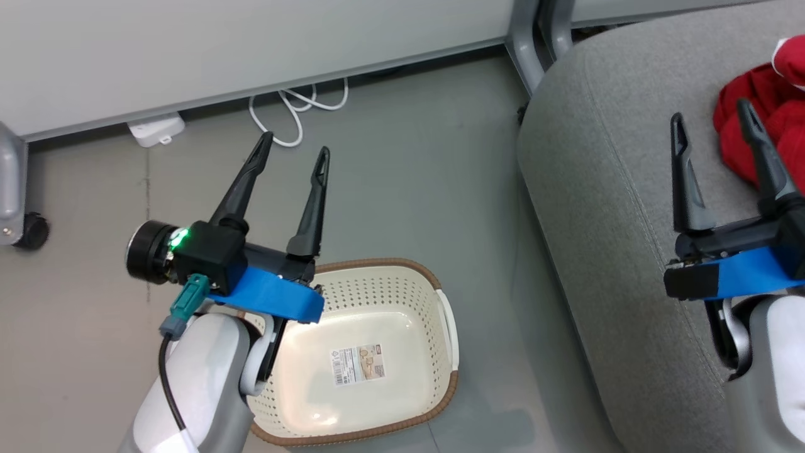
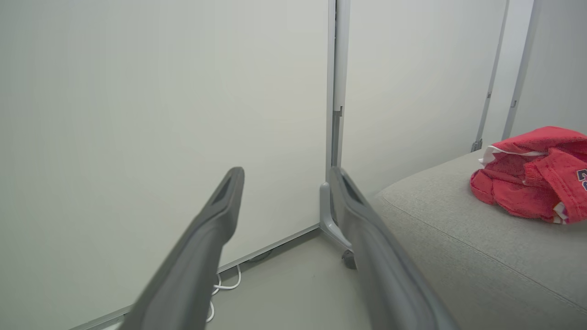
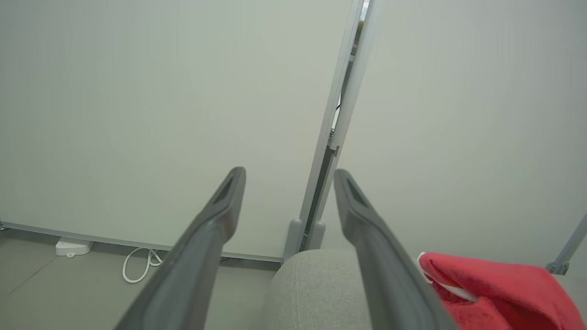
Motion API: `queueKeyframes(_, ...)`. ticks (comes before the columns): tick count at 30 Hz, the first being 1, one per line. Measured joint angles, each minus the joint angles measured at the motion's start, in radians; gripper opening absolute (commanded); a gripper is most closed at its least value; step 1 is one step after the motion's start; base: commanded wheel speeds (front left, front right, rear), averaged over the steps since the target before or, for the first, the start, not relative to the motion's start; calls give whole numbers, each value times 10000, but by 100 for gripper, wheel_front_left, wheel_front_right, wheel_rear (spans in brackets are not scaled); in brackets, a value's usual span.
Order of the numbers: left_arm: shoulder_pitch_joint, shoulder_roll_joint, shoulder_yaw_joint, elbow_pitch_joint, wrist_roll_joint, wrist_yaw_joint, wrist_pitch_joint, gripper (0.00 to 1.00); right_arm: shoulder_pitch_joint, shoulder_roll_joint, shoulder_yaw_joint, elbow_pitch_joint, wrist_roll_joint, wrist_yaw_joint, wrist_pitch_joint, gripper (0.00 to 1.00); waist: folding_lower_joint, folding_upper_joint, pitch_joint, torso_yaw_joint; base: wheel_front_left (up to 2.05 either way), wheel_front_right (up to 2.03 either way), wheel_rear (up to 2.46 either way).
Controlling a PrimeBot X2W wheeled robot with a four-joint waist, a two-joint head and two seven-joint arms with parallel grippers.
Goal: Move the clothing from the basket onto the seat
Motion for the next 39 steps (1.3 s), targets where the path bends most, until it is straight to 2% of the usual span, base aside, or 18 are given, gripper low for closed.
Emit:
queueKeyframes(5,749,-244,965,-84,307,-6,0,100,504,140,247,67,115,0,0,100,0,0,-609,536,0,0,0)
queueKeyframes(16,2443,-616,2510,-278,951,-295,0,100,1922,401,-54,182,397,0,0,100,0,0,-1785,1393,0,0,0)
queueKeyframes(25,3356,-928,3041,-370,1269,-612,0,100,2877,677,-299,376,535,0,-2,100,0,0,-2489,1681,0,0,0)
queueKeyframes(39,3797,-1149,3302,-163,1448,-884,0,100,3606,1060,-669,612,658,0,0,100,1,0,-2803,1853,0,0,0)
